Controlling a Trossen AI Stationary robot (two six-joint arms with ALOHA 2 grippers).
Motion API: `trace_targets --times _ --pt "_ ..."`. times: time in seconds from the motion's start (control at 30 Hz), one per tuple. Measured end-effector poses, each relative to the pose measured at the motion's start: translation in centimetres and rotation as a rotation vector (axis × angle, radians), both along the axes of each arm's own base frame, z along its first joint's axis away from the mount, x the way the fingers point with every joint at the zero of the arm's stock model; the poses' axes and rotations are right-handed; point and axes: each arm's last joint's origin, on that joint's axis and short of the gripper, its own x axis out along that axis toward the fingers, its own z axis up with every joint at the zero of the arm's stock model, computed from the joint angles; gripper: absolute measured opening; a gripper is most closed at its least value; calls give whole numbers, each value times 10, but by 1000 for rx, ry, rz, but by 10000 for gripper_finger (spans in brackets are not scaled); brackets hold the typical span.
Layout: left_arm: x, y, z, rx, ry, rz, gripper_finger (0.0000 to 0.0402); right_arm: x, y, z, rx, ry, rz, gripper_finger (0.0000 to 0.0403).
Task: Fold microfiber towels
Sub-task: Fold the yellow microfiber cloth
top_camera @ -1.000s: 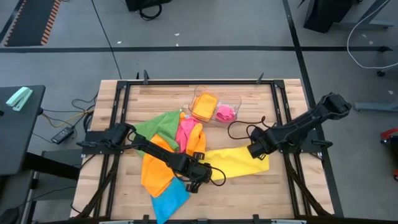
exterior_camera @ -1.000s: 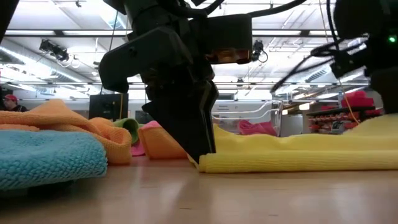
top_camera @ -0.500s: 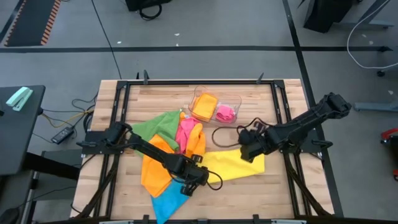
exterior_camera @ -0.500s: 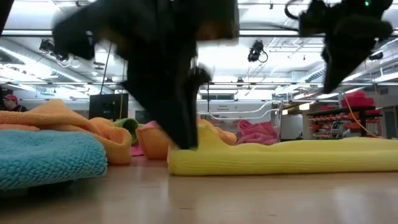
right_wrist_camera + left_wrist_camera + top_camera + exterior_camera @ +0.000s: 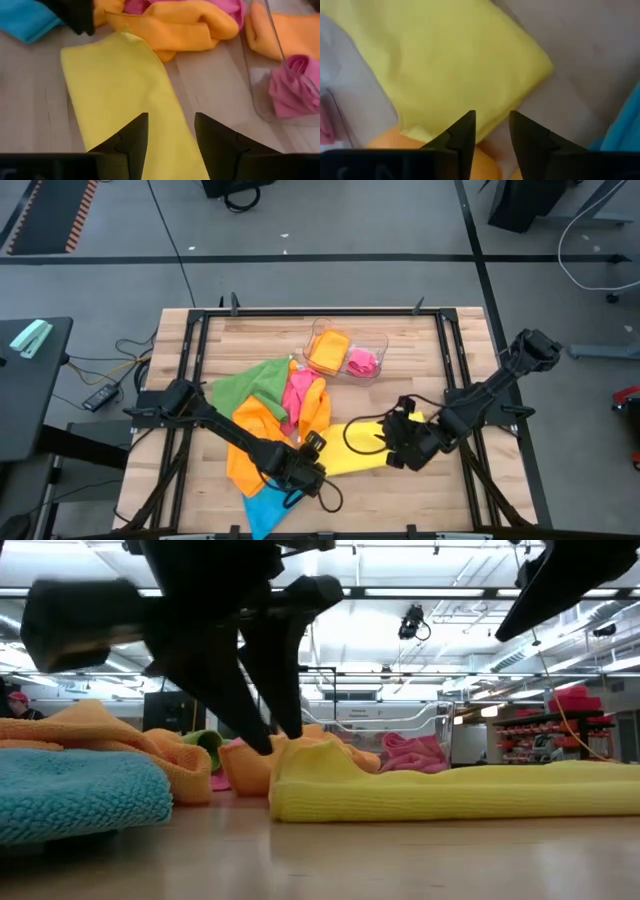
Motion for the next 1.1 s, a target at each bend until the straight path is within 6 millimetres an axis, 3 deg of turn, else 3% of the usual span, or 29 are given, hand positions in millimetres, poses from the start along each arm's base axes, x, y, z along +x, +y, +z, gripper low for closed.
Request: trace_targets --times 0.33,0.73,0.97,1.1 --pt "4 -5 -25 163 48 -153 186 -11 14 1 14 -80 -44 170" --pt "9 -5 -38 224 73 -240 146 -23 29 3 -12 -170 -44 170" --pt "21 -18 -34 -89 -23 -246 121 -25 30 2 23 -202 -87 170" --pt "26 -27 -33 -280 -67 -258 108 -28 27 -16 66 -199 -111 170"
